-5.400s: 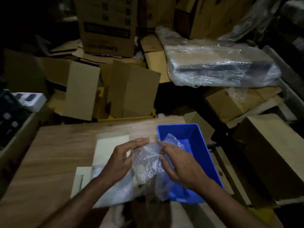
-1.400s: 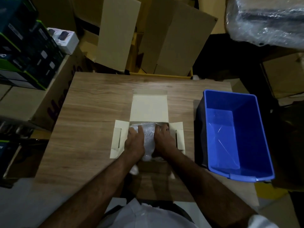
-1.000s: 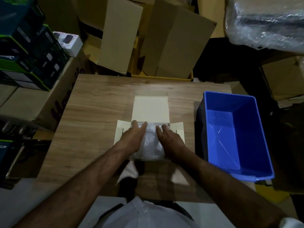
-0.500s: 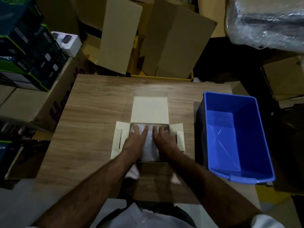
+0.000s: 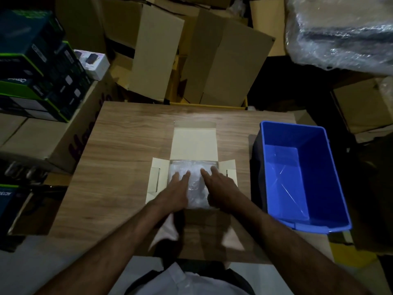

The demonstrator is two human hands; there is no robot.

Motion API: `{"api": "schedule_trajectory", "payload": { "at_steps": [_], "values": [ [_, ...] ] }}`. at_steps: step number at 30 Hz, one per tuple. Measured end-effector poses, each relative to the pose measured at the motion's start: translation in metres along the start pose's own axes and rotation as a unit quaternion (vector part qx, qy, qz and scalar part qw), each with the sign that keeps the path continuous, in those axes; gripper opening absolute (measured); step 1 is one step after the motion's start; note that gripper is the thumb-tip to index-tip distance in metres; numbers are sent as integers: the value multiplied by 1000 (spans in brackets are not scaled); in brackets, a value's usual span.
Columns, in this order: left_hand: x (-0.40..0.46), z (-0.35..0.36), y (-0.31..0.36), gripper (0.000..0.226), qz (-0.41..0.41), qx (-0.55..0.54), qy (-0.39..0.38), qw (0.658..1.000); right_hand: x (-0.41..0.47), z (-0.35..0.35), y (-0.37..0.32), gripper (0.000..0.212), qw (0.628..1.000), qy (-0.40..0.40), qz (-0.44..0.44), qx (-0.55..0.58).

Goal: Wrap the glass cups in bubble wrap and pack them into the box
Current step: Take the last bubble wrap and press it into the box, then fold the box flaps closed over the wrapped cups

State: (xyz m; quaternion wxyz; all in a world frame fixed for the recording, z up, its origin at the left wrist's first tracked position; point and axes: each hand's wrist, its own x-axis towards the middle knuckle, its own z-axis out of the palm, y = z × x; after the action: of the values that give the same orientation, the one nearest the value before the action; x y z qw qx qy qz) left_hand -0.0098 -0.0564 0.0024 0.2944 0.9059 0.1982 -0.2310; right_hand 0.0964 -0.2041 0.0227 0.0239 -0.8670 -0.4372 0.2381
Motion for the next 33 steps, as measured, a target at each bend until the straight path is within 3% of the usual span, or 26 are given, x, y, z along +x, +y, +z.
{"api": "schedule_trajectory", "payload": {
  "at_steps": [4, 11, 15, 19, 26, 29, 33],
  "values": [
    [-12, -13, 9, 74, 71, 40, 167, 983, -9, 3, -5, 77, 992, 125, 6, 23],
    [-15, -8, -10, 79, 100, 157, 192, 964, -33, 5, -10, 72, 979, 190, 51, 50],
    [-22, -9, -25, 74, 8, 116, 240, 964, -40, 10, -6, 67, 966, 187, 147, 104],
    [-23, -6, -36, 66, -68, 11, 213, 975, -41, 17, -5, 62, 945, 168, 210, 184],
    [-26, -4, -23, 69, -8, -81, 258, 963, -36, 26, -17, 59, 934, 220, 142, 242],
    [-20, 8, -16, 73, 50, -61, 270, 959, -29, 44, -24, 66, 943, 246, 89, 207],
    [-18, 18, -5, 62, 45, -50, 252, 965, -21, 56, -28, 62, 941, 277, 85, 176]
  ]
}}
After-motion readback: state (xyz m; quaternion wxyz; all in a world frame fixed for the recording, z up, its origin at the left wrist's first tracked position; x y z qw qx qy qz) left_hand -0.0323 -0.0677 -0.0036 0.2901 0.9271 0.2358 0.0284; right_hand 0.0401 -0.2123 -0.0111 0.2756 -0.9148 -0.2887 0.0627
